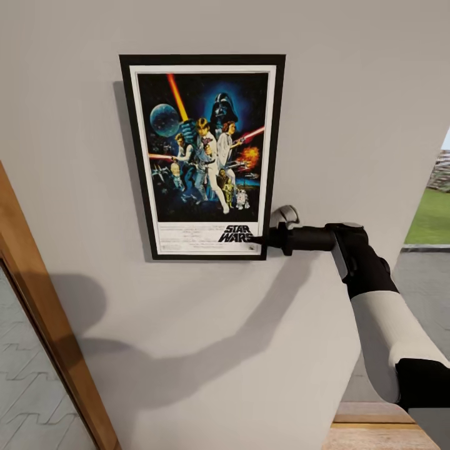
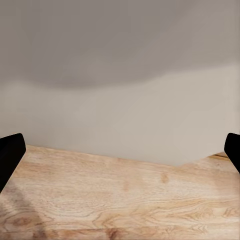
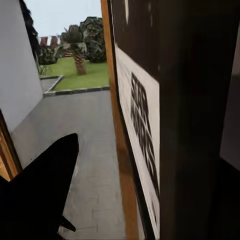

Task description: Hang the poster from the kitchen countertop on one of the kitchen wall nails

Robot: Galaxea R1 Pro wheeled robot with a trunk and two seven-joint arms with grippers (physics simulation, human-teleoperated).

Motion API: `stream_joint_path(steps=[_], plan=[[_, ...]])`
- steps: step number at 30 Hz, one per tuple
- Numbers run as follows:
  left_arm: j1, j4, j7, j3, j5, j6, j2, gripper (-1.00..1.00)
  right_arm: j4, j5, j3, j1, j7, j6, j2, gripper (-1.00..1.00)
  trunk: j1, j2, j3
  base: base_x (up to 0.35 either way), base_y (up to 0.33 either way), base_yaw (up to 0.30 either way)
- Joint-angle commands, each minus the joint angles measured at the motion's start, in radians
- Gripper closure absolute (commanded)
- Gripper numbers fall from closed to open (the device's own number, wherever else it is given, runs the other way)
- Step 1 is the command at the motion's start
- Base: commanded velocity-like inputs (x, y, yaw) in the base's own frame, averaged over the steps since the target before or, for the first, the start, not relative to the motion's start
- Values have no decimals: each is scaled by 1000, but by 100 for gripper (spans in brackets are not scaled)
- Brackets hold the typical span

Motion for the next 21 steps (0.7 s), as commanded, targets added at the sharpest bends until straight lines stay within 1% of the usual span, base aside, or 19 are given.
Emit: stream_joint_path(steps=[1, 7, 14, 21], plan=[[-1, 1, -3, 8, -7, -5, 0, -100, 2, 11, -3, -1, -6, 35, -1, -100, 1, 0, 0, 0, 0, 0], [-1, 1, -3, 8, -7, -5, 0, -100, 2, 10, -4, -1, -6, 66, -1, -100, 1, 0, 0, 0, 0, 0], [-1, 1, -3, 8, -7, -5, 0, -100, 2, 10, -3, -1, -6, 72, -2, -100, 1, 0, 0, -2, -2, 0], [-1, 1, -3, 8, -7, -5, 0, -100, 2, 10, -3, -1, -6, 73, -2, -100, 1, 0, 0, -143, -110, 0]])
